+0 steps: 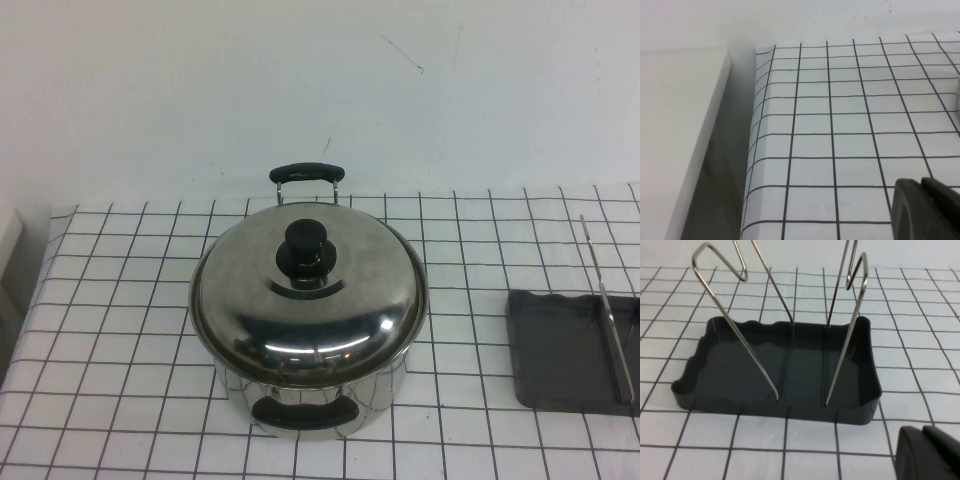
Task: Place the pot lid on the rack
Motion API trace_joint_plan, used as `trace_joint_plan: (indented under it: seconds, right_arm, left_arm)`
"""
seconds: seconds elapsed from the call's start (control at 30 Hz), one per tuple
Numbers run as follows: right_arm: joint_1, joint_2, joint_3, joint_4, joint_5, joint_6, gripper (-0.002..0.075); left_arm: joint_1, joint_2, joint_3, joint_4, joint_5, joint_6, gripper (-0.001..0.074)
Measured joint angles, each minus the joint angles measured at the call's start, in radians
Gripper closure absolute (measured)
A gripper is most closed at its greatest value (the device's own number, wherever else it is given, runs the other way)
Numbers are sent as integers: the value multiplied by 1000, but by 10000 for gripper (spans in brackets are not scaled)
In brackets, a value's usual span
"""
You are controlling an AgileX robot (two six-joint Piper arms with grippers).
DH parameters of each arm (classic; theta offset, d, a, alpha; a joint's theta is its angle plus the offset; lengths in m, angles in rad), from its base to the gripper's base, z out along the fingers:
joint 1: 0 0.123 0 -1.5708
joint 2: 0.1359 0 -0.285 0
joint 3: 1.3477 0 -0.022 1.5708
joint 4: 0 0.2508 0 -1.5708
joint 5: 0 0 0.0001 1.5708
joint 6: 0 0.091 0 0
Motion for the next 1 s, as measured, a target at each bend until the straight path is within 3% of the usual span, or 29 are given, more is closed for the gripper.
trace_joint_plan:
  seconds: [1.0]
  right_arm:
    - [0, 0, 0, 0, 0, 0, 730]
  left_arm:
    - [0, 0, 0, -20, 2, 2, 738]
